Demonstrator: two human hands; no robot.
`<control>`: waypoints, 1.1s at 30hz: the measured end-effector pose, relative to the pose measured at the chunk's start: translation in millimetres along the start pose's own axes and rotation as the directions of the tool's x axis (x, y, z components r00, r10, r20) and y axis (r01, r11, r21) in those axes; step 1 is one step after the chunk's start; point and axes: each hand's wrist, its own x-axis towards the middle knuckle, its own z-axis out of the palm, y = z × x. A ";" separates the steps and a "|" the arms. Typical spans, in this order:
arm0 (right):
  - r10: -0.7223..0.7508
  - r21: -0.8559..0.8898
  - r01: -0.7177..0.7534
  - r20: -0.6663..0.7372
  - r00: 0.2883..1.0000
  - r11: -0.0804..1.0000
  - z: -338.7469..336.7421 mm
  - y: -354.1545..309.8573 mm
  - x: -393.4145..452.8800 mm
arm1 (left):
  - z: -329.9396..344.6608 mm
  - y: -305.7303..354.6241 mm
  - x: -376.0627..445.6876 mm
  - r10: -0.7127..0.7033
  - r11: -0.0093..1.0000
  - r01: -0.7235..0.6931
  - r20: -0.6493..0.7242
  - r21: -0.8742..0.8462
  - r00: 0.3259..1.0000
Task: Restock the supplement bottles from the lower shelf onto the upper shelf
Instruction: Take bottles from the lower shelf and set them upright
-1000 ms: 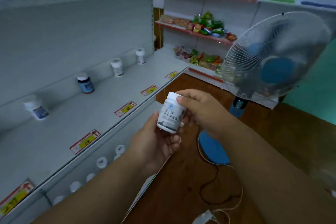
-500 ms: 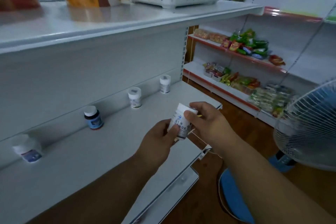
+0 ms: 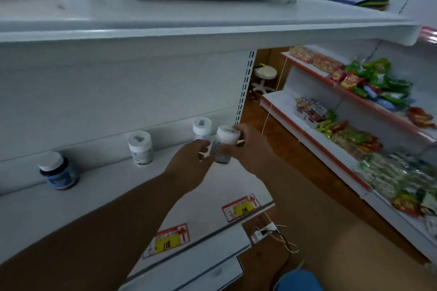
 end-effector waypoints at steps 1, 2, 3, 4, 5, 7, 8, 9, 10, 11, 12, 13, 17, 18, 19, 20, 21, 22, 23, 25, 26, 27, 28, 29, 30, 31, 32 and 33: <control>-0.014 -0.022 0.015 0.010 1.000 1.000 -2.1 9.3 13.8 | 3.0 2.6 8.6 0.004 0.999 -0.003 -0.042 0.041 0.999; -0.025 -0.050 0.026 0.017 1.000 0.998 -3.4 17.6 26.0 | 5.4 5.1 17.1 0.014 0.996 -0.007 -0.084 0.086 0.996; -0.032 -0.078 0.034 0.022 0.999 0.996 -3.9 24.9 36.6 | 6.7 8.4 24.6 0.026 0.991 -0.009 -0.122 0.135 0.992; -0.041 -0.105 0.043 0.019 0.999 0.993 -3.8 32.0 46.4 | 7.3 11.6 30.8 0.042 0.982 -0.011 -0.158 0.191 0.987; -0.055 -0.132 0.057 0.018 0.998 0.990 -3.1 37.3 55.6 | 7.7 13.8 37.3 0.056 0.967 -0.008 -0.179 0.255 0.982; -0.078 -0.135 0.083 0.039 0.996 0.987 -0.9 41.8 69.3 | 8.8 15.8 47.4 0.076 0.923 -0.004 -0.172 0.385 0.982; -0.081 -0.117 0.088 0.059 0.995 0.989 1.2 43.0 74.7 | 10.5 15.1 51.3 0.075 0.899 -0.002 -0.151 0.437 0.986; -0.086 -0.111 0.094 0.074 0.994 0.989 3.8 44.3 80.0 | 12.4 14.1 54.5 0.063 0.880 0.006 -0.130 0.475 0.990; -0.094 -0.119 0.103 0.083 0.992 0.988 6.7 46.0 85.1 | 14.4 13.1 56.6 0.046 0.866 0.017 -0.114 0.501 0.992; -0.110 -0.149 0.123 0.090 0.990 0.981 9.9 47.0 89.5 | 16.0 12.8 58.0 0.030 0.857 0.031 -0.109 0.515 0.994; -0.128 -0.186 0.145 0.100 0.987 0.972 12.8 47.5 92.7 | 17.5 12.1 59.2 0.018 0.852 0.043 -0.111 0.522 0.994; -0.145 -0.221 0.166 0.106 0.984 0.961 15.3 47.4 96.5 | 18.5 11.9 59.8 0.009 0.849 0.053 -0.115 0.526 0.993; -0.172 -0.208 0.191 0.103 0.980 0.959 23.7 46.9 107.7 | 17.2 13.8 61.1 -0.001 0.842 0.061 -0.112 0.536 0.994; -0.182 -0.208 0.199 0.098 0.978 0.958 24.6 47.1 109.2 | 16.1 14.8 61.3 0.001 0.840 0.058 -0.109 0.539 0.994; -0.193 -0.222 0.210 0.097 0.976 0.952 25.2 47.5 110.4 | 15.4 15.5 61.3 0.000 0.838 0.057 -0.105 0.543 0.994; -0.204 -0.240 0.222 0.100 0.974 0.945 25.9 48.3 111.7 | 15.0 15.8 61.0 -0.001 0.835 0.057 -0.101 0.547 0.995; -0.211 -0.255 0.231 0.102 0.972 0.939 26.3 48.7 113.1 | 14.9 16.3 61.1 -0.001 0.833 0.056 -0.100 0.550 0.995; -0.216 -0.263 0.236 0.105 0.971 0.936 26.5 48.8 113.8 | 15.1 16.8 60.6 0.000 0.832 0.055 -0.100 0.552 0.995; -0.219 -0.271 0.240 0.104 0.970 0.932 26.7 48.4 114.5 | 15.5 17.2 60.6 0.000 0.831 0.056 -0.100 0.553 0.995; -0.222 -0.291 0.243 0.104 0.970 0.925 28.4 47.9 116.5 | 15.9 17.9 61.0 -0.004 0.829 0.057 -0.096 0.556 0.995; -0.226 -0.299 0.248 0.107 0.968 0.922 28.5 46.9 117.4 | 15.7 18.6 61.5 -0.011 0.829 0.061 -0.092 0.556 0.996; -0.228 -0.309 0.252 0.114 0.967 0.917 28.2 45.6 117.9 | 15.4 19.3 61.8 -0.020 0.830 0.065 -0.087 0.554 0.996; -0.230 -0.313 0.257 0.120 0.966 0.914 27.6 44.7 118.4 | 15.2 20.1 62.0 -0.028 0.829 0.069 -0.082 0.555 0.996; -0.229 -0.314 0.259 0.129 0.965 0.913 26.7 43.5 118.4 | 15.0 21.4 62.0 -0.030 0.828 0.069 -0.079 0.556 0.996; -0.227 -0.314 0.260 0.138 0.964 0.913 25.5 42.9 117.8 | 14.9 22.8 61.4 -0.031 0.829 0.069 -0.077 0.555 0.997; -0.221 -0.321 0.257 0.144 0.965 0.912 24.0 42.3 116.5 | 15.4 24.4 60.2 -0.028 0.834 0.066 -0.077 0.548 0.997; -0.223 -0.322 0.257 0.139 0.965 0.911 22.4 42.1 114.8 | 16.3 25.7 57.9 -0.018 0.842 0.060 -0.082 0.536 0.996; -0.225 -0.324 0.254 0.125 0.966 0.911 20.3 41.5 112.5 | 17.4 26.9 55.2 0.004 0.850 0.045 -0.092 0.526 0.996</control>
